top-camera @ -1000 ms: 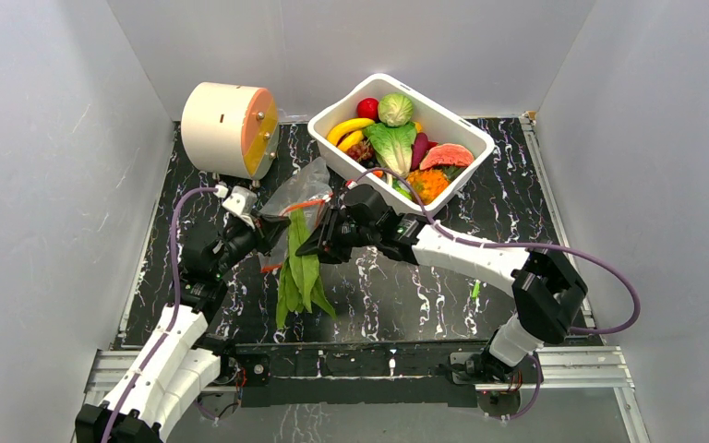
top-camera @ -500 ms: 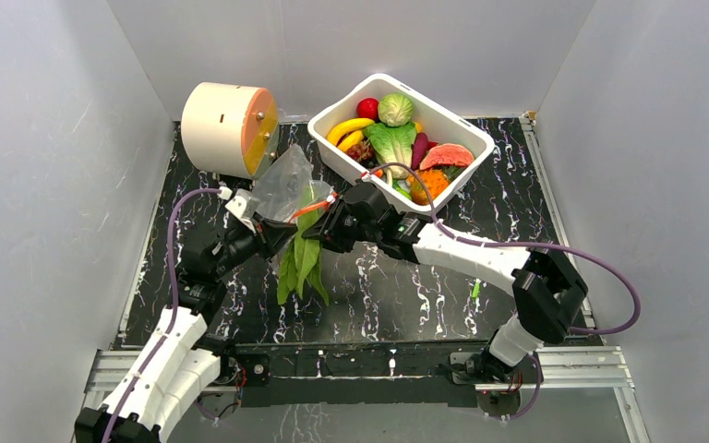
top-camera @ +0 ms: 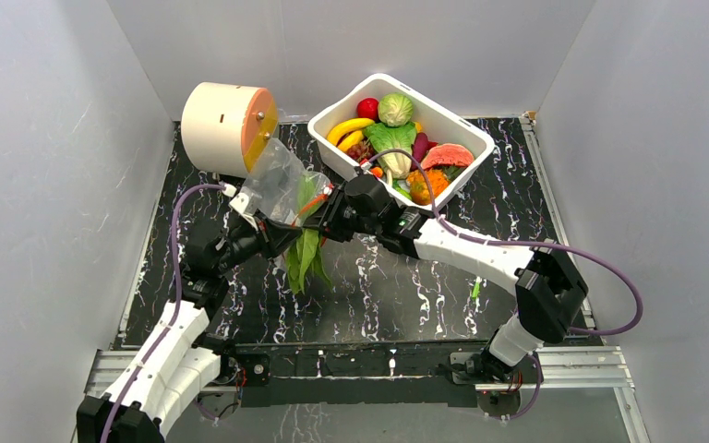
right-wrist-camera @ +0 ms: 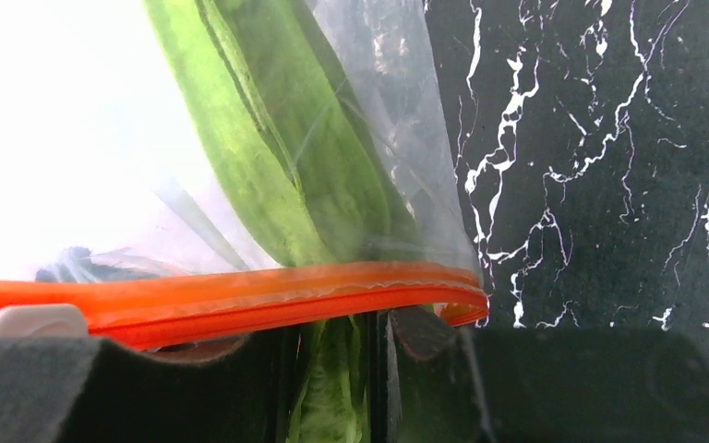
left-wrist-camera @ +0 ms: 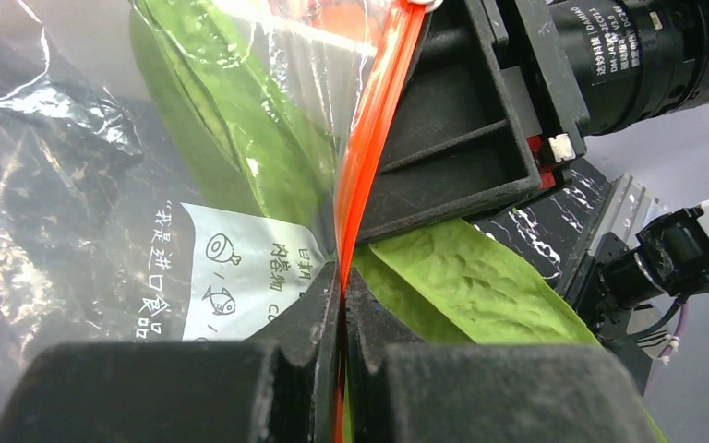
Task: Place the food in the zip-top bag and seal the zipper
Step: Place the fake vegetable in the zipper food storage bag.
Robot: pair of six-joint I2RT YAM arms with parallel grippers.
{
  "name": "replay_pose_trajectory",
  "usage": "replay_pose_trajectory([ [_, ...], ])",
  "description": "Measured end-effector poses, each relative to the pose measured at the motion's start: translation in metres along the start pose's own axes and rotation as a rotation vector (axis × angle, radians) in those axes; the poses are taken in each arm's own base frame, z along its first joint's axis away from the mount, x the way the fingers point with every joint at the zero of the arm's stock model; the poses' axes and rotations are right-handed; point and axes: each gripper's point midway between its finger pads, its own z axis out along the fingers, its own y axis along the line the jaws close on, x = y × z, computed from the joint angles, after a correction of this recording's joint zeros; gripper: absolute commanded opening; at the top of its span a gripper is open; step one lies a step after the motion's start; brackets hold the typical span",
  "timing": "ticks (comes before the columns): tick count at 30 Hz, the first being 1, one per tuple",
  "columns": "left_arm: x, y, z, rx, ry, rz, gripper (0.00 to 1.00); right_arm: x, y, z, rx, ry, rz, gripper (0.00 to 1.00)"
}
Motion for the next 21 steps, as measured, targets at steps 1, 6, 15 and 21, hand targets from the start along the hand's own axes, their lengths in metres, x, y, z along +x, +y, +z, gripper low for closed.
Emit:
replay_pose_trajectory([
  [1,0.001,0.000,0.000,0.002,0.003,-0.007,0.00,-0.001,0.000,0.000,0.000,-0.008,-0.003,0.25],
  [6,0.003,-0.003,0.000,0.012,0.014,-0.037,0.00,-0.010,-0.003,0.004,-0.012,-0.067,-0.008,0.23],
  [15,-0.002,-0.017,-0.002,0.064,0.035,-0.076,0.00,-0.020,0.000,-0.001,-0.084,-0.142,-0.041,0.30],
  [21,-0.018,-0.019,-0.002,0.050,0.033,-0.064,0.00,-0.002,-0.004,-0.002,-0.090,-0.049,-0.112,0.49],
])
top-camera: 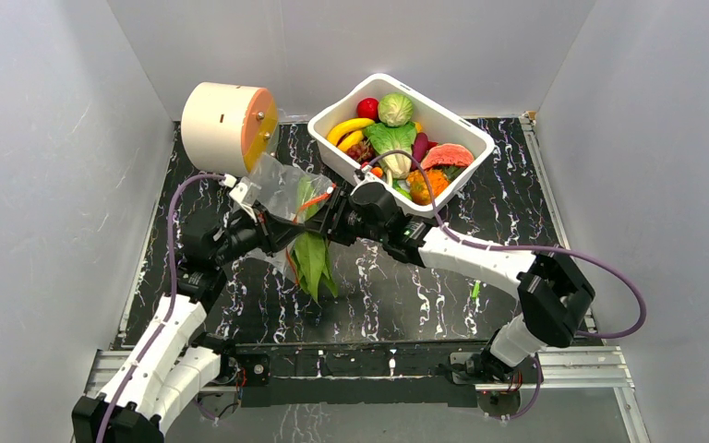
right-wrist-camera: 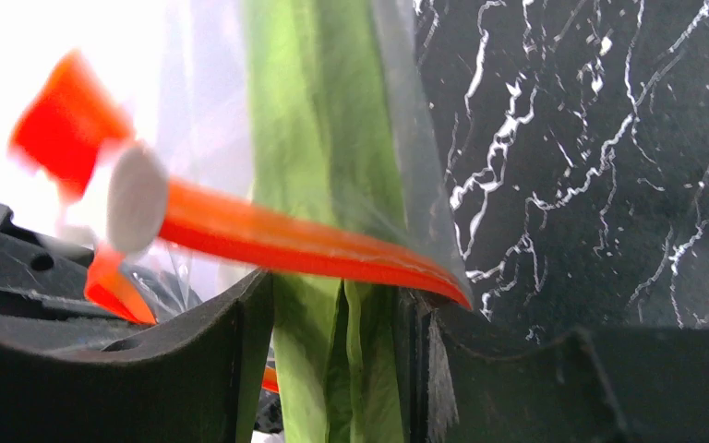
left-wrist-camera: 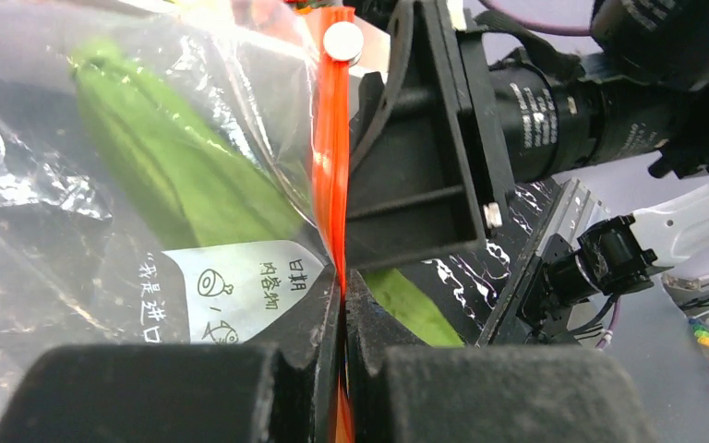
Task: Place the food in the zip-top bag and seal the zipper
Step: Place the fake vegetable in the zipper food storage bag.
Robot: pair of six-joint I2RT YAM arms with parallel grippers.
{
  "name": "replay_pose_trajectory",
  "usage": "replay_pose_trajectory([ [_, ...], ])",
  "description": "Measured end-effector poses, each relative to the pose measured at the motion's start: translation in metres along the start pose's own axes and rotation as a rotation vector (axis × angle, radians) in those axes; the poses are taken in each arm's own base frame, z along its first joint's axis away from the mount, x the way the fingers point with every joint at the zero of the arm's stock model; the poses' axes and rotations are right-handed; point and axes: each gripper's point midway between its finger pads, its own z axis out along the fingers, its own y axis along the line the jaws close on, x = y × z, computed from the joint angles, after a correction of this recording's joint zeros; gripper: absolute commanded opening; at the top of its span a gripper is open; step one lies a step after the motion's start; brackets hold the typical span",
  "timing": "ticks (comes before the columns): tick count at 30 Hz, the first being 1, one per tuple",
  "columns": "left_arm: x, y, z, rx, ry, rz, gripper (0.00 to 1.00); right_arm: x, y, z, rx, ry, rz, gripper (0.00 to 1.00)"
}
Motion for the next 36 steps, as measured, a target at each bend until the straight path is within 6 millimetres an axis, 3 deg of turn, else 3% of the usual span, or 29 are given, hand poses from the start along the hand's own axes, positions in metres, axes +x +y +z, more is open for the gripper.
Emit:
replay_pose_trajectory([
  [2,0.000,0.003,0.003,-0.016,0.001,-0.038,0.00,0.006,-0.006,0.000,0.020,0.027,-0.018,0.49],
  [8,0.003,0.013,0.007,-0.069,-0.009,-0.161,0.00,0.018,-0.018,-0.002,0.055,0.090,-0.056,0.17],
  [13,-0.001,0.015,0.008,-0.087,-0.038,-0.187,0.00,0.024,-0.027,-0.006,0.084,0.119,-0.067,0.05],
  [18,0.001,0.015,0.008,-0.082,-0.044,-0.220,0.00,0.020,-0.028,-0.014,0.080,0.084,-0.063,0.03],
  [27,0.004,0.009,0.008,-0.063,-0.033,-0.281,0.00,-0.026,-0.006,-0.019,0.021,-0.161,-0.045,0.04],
  [30,0.002,0.007,0.009,-0.059,-0.036,-0.322,0.00,-0.035,-0.005,-0.012,0.013,-0.213,-0.058,0.04],
  [36,-0.004,0.003,0.010,-0.051,-0.045,-0.380,0.00,-0.037,-0.024,0.013,0.091,-0.256,-0.075,0.03],
])
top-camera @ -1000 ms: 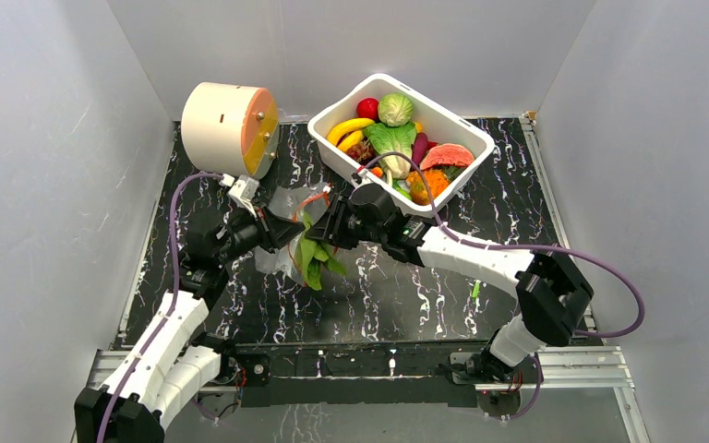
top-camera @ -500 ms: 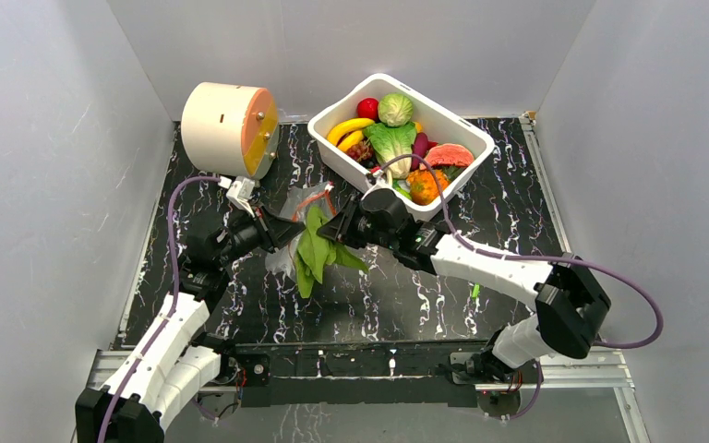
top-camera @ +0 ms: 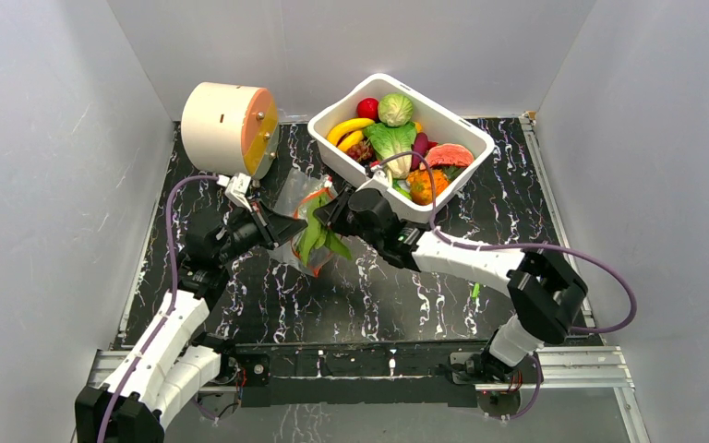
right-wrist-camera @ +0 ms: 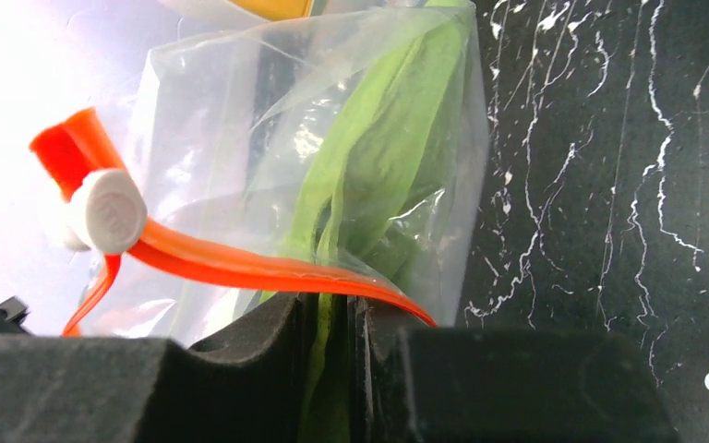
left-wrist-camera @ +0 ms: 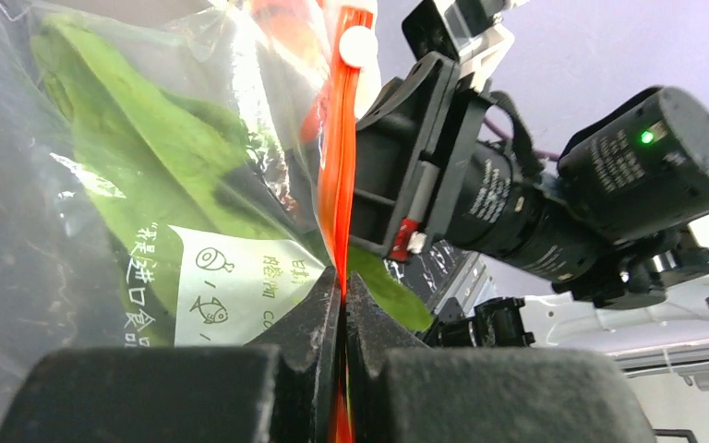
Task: Place the food in the zip-top bag and seal the zipper
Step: Place the fake vegetable in the zipper food storage bag.
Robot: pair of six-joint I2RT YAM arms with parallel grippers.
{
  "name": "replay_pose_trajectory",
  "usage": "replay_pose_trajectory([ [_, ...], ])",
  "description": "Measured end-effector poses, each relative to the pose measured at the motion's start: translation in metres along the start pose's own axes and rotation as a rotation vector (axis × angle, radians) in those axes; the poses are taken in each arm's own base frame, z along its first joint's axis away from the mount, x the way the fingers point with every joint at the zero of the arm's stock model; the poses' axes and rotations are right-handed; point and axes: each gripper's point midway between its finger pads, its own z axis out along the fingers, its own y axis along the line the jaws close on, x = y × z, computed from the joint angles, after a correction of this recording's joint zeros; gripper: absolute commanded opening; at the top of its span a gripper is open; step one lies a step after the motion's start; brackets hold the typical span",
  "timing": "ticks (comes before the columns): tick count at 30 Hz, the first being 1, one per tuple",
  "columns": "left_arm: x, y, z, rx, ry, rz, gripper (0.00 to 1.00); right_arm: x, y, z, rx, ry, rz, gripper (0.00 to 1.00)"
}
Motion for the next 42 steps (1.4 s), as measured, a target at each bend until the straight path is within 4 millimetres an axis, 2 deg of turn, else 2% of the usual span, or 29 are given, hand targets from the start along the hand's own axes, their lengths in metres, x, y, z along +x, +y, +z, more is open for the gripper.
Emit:
replay_pose_trajectory([
  [4,-0.006,-0.006,0.001,0.013,-0.011,-0.029,0.00,-0.003,-0.005,0.005,0.038,-0.061,-0.005,0.02],
  [14,-0.011,-0.013,0.002,0.028,-0.027,-0.105,0.00,-0.030,-0.007,0.019,0.086,-0.247,0.036,0.02],
  [20,-0.017,-0.019,0.003,0.049,-0.054,-0.129,0.00,-0.040,0.004,0.032,0.099,-0.301,0.093,0.08],
  [22,-0.018,-0.020,0.003,0.052,-0.058,-0.139,0.00,-0.043,0.006,0.033,0.104,-0.318,0.099,0.13],
  [26,-0.021,-0.021,0.003,0.049,-0.072,-0.171,0.00,-0.044,0.015,0.033,0.114,-0.346,0.080,0.31],
  [30,-0.025,-0.018,0.004,0.028,-0.097,-0.202,0.00,-0.034,0.006,0.030,0.161,-0.322,0.020,0.43],
  [36,-0.029,-0.012,0.005,-0.002,-0.123,-0.221,0.00,-0.023,-0.007,0.010,0.214,-0.164,-0.130,0.49],
  [40,-0.027,-0.006,0.007,-0.025,-0.117,-0.219,0.00,-0.029,0.008,-0.014,0.208,-0.066,-0.246,0.49],
  [42,-0.026,-0.005,0.007,-0.032,-0.113,-0.204,0.00,-0.035,0.021,-0.036,0.173,-0.014,-0.298,0.48],
])
